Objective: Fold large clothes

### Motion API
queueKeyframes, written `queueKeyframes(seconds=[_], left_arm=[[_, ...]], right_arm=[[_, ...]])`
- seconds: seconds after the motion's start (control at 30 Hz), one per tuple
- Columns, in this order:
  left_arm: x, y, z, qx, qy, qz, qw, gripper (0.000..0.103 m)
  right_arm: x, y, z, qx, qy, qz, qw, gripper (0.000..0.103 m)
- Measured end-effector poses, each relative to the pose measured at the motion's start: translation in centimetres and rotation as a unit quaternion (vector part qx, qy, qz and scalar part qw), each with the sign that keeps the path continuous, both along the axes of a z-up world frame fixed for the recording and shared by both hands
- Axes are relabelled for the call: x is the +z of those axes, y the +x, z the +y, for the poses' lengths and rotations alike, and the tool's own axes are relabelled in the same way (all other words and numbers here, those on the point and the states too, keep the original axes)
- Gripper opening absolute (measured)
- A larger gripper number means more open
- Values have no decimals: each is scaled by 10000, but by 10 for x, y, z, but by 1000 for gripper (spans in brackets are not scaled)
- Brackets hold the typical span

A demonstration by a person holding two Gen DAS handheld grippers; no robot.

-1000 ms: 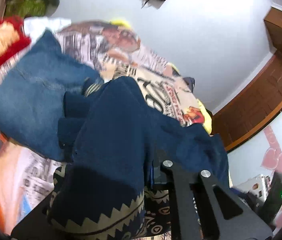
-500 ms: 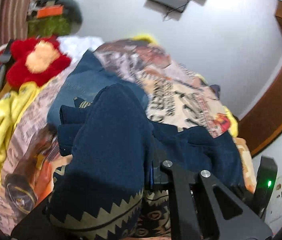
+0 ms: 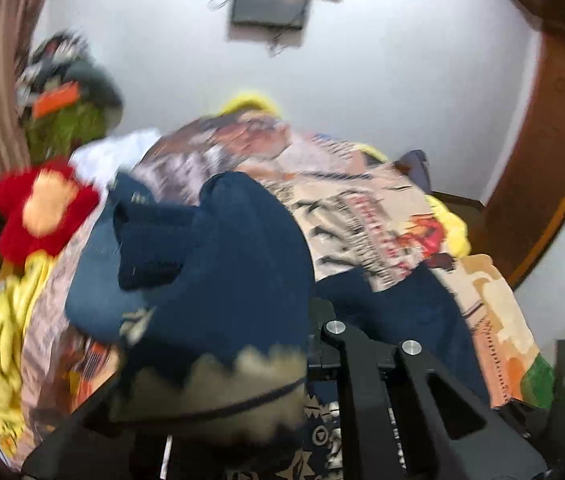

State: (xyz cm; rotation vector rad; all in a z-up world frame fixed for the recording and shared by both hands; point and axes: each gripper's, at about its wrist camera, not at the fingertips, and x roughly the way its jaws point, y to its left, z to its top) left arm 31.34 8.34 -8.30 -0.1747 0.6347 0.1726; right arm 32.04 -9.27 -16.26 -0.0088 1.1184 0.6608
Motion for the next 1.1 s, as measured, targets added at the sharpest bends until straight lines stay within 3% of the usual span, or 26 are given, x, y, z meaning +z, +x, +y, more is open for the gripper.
queueKeyframes(seconds=[0.1, 0.27, 0.33, 0.4, 0.53, 0.63, 0.7, 0.77, 0.9, 1.0, 1.1], left_arm=[[13, 8, -47, -377, 560, -150, 9976, 11], [7, 14, -123, -1384, 955, -52, 9857, 11], [-8, 17, -151, -1840, 1091, 168, 9767, 11], [-30, 23, -170, -2242, 991, 570, 9678, 11], [-69, 28, -183, -2615, 801, 1239, 9539, 13], [-73, 20, -181, -2734, 684, 1292, 9507, 20], [-69, 10, -176, -2984, 410, 1367, 9437, 45], [-65, -1, -176, -3157, 319, 1377, 9383, 63], [-46, -26, -165, -2957, 470, 1192, 9467, 72], [-29, -34, -141, -2743, 259, 1018, 9559, 82], [-11, -36, -110, -2455, 84, 832, 9658, 83]], right_arm=[[5, -10, -41, -472, -103, -158, 9987, 103], [10, -21, -111, -1196, 0, -68, 9928, 103], [13, -20, -138, -1551, -47, -119, 9878, 103], [15, -21, -157, -1770, -58, -156, 9841, 103], [23, -28, -191, -2145, 7, -136, 9766, 103], [28, -34, -202, -2216, -12, -191, 9749, 103], [30, -37, -208, -2207, -64, -254, 9750, 103], [33, -37, -208, -2170, -137, -333, 9755, 103], [47, -37, -209, -2074, -98, -566, 9766, 103], [61, -29, -198, -1939, 46, -712, 9784, 103], [76, -18, -178, -1703, 171, -939, 9807, 103]])
